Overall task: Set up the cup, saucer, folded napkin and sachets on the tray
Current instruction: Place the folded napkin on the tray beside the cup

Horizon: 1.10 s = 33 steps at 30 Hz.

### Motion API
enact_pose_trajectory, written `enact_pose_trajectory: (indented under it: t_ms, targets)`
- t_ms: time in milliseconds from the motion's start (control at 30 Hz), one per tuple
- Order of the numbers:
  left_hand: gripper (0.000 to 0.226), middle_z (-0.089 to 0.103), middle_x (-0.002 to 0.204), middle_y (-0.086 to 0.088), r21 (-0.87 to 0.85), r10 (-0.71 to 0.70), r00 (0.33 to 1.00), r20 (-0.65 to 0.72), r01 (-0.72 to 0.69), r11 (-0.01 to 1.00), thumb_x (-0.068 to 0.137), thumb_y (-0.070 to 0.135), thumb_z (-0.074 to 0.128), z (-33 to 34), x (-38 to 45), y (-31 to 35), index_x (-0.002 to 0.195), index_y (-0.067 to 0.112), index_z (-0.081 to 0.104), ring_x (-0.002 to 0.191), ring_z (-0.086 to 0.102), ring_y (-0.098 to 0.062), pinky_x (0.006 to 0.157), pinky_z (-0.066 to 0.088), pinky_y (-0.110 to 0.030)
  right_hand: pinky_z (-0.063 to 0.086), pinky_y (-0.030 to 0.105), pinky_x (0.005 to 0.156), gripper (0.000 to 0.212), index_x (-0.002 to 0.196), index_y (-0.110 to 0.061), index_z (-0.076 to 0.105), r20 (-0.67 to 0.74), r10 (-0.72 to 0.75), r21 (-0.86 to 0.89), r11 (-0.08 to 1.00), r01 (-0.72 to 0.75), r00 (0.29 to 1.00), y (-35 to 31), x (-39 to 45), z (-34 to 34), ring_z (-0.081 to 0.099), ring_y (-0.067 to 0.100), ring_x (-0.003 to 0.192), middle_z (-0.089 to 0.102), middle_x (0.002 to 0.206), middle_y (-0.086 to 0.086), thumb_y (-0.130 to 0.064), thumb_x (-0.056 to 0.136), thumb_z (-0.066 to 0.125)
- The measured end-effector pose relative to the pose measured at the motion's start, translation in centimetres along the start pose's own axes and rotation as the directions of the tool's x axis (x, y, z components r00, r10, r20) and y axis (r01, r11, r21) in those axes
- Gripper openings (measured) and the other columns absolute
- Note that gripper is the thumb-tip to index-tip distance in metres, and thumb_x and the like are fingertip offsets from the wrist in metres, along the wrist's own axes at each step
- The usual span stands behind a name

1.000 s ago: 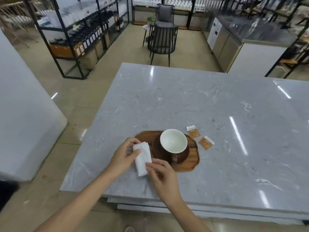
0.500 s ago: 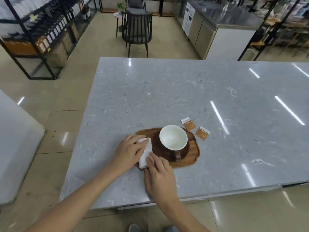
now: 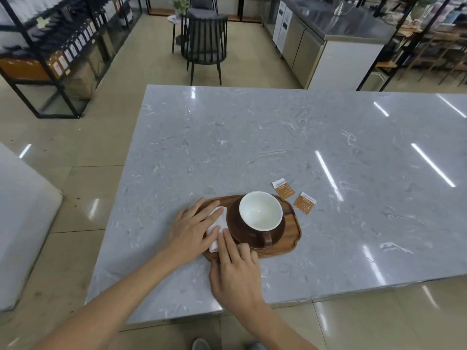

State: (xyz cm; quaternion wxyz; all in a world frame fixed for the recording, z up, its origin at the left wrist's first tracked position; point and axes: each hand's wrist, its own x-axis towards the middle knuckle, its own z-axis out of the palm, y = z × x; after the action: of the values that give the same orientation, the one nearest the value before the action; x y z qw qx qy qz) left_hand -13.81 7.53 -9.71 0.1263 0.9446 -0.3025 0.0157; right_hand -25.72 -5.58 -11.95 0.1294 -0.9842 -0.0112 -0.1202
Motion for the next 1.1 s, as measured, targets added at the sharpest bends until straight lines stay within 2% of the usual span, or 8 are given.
enact_pose_trajectory:
  t_ms: [233,367,500,567,700,800,933,1100]
  targets:
    - [0.054,0.045,0.156,0.003,0.114,0.003,0.996,0.090,-0.014,0.993,0.100,0.043,0.027,0.4,0.0,0.5,0.148,0.028,0.047,0.147,0.038,-0.022,0.108,0.042,-0.044,0.049,0.038,0.083,0.068,0.150,-0.012,0.044,0.057,-0.018,-0.048,0.999,0.021,0.998,0.7,-0.4,0.2,0.059,0.025,0.111,0.051,0.152,0.005,-0.036,0.088,0.057]
    - [0.053,0.043,0.158,0.000,0.113,0.032,0.994,0.101,-0.043,0.993,0.101,0.045,0.023,0.2,-0.2,-0.2,0.148,0.033,0.045,0.144,0.042,-0.022,0.116,0.035,-0.048,0.050,0.039,0.080,0.067,0.147,-0.009,0.046,0.098,-0.002,-0.055,0.998,0.007,0.995,0.3,-0.4,0.4,0.062,0.026,0.106,0.053,0.149,0.009,-0.035,0.087,0.055]
    - [0.057,0.030,0.164,0.005,0.117,0.027,0.993,0.114,-0.041,0.992,0.101,0.047,0.013,0.1,-0.2,0.0,0.153,0.036,0.035,0.152,0.027,-0.018,0.123,0.018,-0.053,0.049,0.039,0.081,0.066,0.149,-0.009,0.045,0.076,-0.004,-0.044,0.999,0.008,0.997,0.7,-0.6,0.6,0.060,0.025,0.106,0.050,0.152,0.008,-0.035,0.089,0.054]
    - [0.061,0.019,0.167,0.004,0.116,0.025,0.992,0.126,-0.039,0.992,0.100,0.046,0.007,0.2,-0.3,0.2,0.156,0.034,0.027,0.155,0.017,-0.017,0.124,0.012,-0.052,0.047,0.038,0.082,0.065,0.151,-0.011,0.041,0.050,-0.010,-0.029,1.000,0.011,0.999,0.9,-1.3,0.7,0.057,0.024,0.099,0.045,0.156,0.005,-0.035,0.092,0.053]
    - [0.065,0.003,0.169,0.003,0.084,0.029,0.990,0.136,-0.040,0.996,0.098,0.044,0.000,0.6,-0.5,0.1,0.160,0.026,0.010,0.156,0.001,-0.015,0.126,0.004,-0.049,0.042,0.037,0.072,0.065,0.156,-0.020,0.033,0.021,-0.017,-0.005,1.000,0.017,1.000,1.2,-2.6,0.6,0.049,0.021,0.089,0.030,0.165,-0.005,-0.039,0.095,0.049]
    - [0.061,-0.001,0.169,0.006,0.067,0.011,0.991,0.133,-0.020,0.998,0.103,0.042,0.007,1.1,-0.5,0.2,0.160,0.021,0.000,0.155,-0.005,-0.012,0.126,0.002,-0.047,0.041,0.037,0.067,0.063,0.157,-0.026,0.029,0.010,-0.021,-0.005,1.000,0.021,1.000,1.5,-2.8,0.3,0.049,0.021,0.087,0.027,0.166,-0.009,-0.041,0.098,0.045]
    - [0.059,-0.003,0.168,0.010,0.063,0.008,0.992,0.124,-0.016,0.998,0.104,0.041,0.009,1.1,-0.4,0.1,0.160,0.024,-0.002,0.155,-0.006,-0.012,0.127,0.002,-0.046,0.041,0.037,0.066,0.065,0.157,-0.026,0.028,0.026,-0.015,-0.006,1.000,0.015,1.000,1.5,-2.8,0.2,0.050,0.021,0.085,0.027,0.166,-0.008,-0.041,0.097,0.047]
    - [0.057,0.000,0.168,0.014,-0.123,0.022,0.996,0.091,-0.010,0.992,0.107,0.033,0.026,0.5,-0.2,-0.1,0.160,0.025,0.005,0.155,-0.007,-0.010,0.126,0.007,-0.047,0.040,0.035,0.070,0.068,0.156,-0.026,0.029,0.020,-0.003,0.055,0.998,0.002,1.000,1.6,-2.5,-0.5,0.048,0.017,0.087,0.026,0.166,-0.007,-0.043,0.093,0.049]
